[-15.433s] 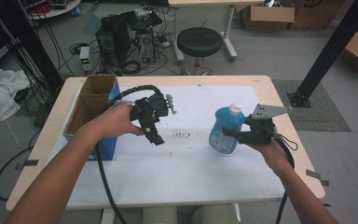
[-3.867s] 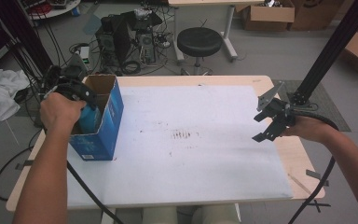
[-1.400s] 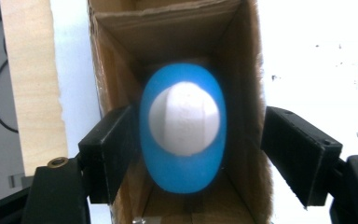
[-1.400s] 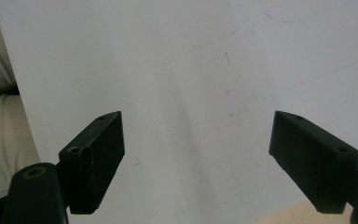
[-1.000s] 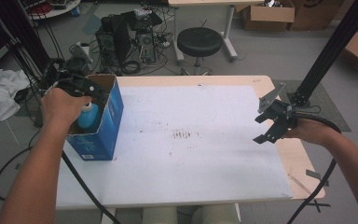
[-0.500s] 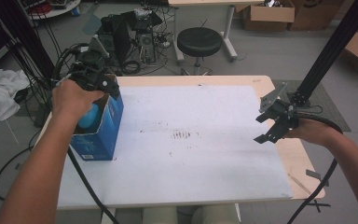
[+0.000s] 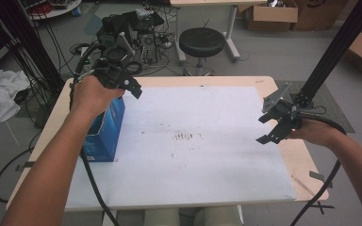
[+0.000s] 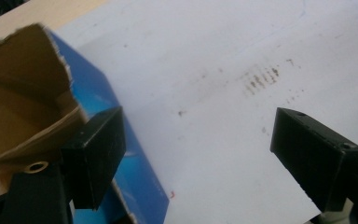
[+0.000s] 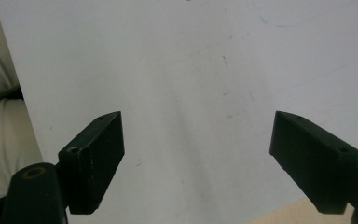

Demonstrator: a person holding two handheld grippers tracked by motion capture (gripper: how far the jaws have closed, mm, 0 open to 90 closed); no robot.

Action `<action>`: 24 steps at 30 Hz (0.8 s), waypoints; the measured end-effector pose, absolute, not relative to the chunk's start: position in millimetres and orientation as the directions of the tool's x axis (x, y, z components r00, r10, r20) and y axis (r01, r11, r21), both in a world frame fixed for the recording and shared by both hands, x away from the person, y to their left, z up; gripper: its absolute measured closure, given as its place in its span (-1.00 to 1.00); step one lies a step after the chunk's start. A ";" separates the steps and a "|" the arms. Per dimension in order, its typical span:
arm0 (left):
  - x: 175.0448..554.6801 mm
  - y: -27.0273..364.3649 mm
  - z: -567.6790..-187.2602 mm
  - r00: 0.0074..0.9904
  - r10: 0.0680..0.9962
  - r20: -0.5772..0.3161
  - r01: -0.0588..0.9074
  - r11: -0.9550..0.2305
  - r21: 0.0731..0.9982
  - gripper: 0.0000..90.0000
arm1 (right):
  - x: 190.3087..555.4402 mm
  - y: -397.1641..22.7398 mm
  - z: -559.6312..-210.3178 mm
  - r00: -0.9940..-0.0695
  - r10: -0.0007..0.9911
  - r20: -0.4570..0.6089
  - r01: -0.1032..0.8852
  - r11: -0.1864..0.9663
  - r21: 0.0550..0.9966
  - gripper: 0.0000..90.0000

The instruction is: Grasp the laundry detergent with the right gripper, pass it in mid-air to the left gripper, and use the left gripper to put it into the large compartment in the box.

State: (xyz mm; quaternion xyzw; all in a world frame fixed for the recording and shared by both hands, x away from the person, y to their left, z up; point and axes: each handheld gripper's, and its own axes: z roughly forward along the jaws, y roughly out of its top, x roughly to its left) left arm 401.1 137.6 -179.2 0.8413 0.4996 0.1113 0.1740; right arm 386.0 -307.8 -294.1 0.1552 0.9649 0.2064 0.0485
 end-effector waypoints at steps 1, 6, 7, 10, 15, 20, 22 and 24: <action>401.6 134.4 -179.3 0.489 0.872 0.013 0.794 -0.451 0.407 -0.58 | 386.2 -307.7 -294.1 -0.947 0.319 -0.030 0.279 0.867 0.413 -0.61; 403.6 118.8 -179.6 0.557 0.830 0.024 0.749 -0.515 0.416 -0.57 | 387.8 -306.3 -293.8 -0.946 0.322 -0.027 0.282 0.864 0.417 -0.61; 404.0 116.0 -179.6 0.568 0.823 0.024 0.742 -0.524 0.418 -0.57 | 388.0 -305.7 -293.9 -0.947 0.319 -0.027 0.280 0.865 0.418 -0.61; 405.2 107.0 -179.2 0.603 0.797 0.030 0.715 -0.557 0.423 -0.57 | 388.3 -304.5 -294.0 -0.948 0.318 -0.025 0.279 0.864 0.420 -0.61; 408.0 94.1 -178.6 0.659 0.750 0.056 0.665 -0.616 0.423 -0.57 | 389.5 -303.6 -294.1 -0.947 0.322 -0.021 0.283 0.861 0.423 -0.61; 413.0 80.2 -178.7 0.708 0.702 0.075 0.613 -0.664 0.429 -0.57 | 390.1 -302.7 -293.4 -0.947 0.321 -0.017 0.284 0.859 0.426 -0.62; 415.3 73.9 -180.5 0.731 0.678 0.080 0.592 -0.688 0.421 -0.57 | 390.6 -302.4 -292.8 -0.948 0.318 -0.017 0.281 0.859 0.428 -0.62; 417.0 66.9 -183.6 0.752 0.654 0.084 0.573 -0.711 0.407 -0.57 | 391.4 -302.3 -292.3 -0.948 0.319 -0.014 0.283 0.857 0.430 -0.62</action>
